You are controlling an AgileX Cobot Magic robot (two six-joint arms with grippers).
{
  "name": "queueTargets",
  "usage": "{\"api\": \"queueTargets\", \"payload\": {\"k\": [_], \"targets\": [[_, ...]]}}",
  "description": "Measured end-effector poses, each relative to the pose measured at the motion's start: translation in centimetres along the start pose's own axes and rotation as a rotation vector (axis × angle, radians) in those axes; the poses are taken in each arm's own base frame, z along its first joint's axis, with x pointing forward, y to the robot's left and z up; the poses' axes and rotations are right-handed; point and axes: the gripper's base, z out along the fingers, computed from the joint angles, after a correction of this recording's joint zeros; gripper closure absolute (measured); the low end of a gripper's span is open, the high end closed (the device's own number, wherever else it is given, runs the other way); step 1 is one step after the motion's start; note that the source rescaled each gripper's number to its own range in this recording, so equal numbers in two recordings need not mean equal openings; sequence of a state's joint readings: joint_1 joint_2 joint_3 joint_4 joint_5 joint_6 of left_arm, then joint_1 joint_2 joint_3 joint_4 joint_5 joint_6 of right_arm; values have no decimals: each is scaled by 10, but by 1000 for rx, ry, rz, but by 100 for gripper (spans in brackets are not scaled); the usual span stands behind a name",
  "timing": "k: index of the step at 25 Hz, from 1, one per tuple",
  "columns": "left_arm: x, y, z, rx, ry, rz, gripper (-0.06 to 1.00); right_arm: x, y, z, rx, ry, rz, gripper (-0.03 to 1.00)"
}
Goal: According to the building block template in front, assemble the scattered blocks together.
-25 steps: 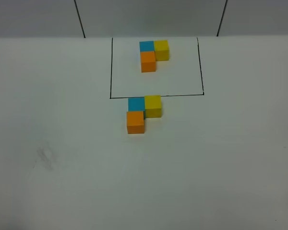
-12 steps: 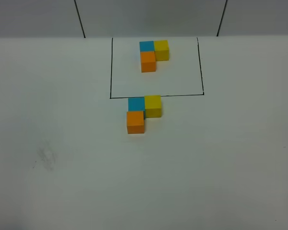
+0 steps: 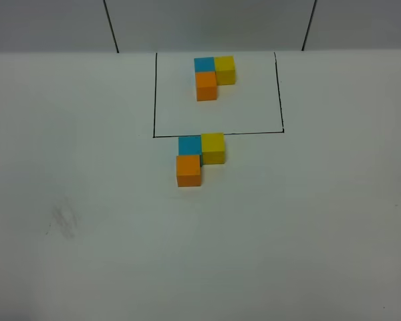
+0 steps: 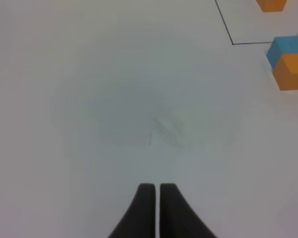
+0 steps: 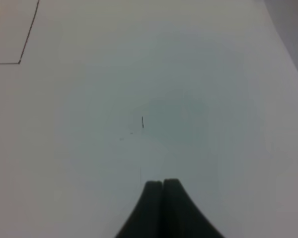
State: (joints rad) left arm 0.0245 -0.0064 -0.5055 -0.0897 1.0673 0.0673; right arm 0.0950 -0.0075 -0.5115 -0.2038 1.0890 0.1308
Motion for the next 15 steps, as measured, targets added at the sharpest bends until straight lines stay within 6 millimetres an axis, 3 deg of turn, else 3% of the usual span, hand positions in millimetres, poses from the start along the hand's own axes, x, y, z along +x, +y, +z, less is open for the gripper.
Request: {"api": "queueTargets", "payload": {"k": [15], "targets": [[0, 0, 0, 0, 0, 0, 94, 0, 0, 0, 0, 1, 0, 97]]}}
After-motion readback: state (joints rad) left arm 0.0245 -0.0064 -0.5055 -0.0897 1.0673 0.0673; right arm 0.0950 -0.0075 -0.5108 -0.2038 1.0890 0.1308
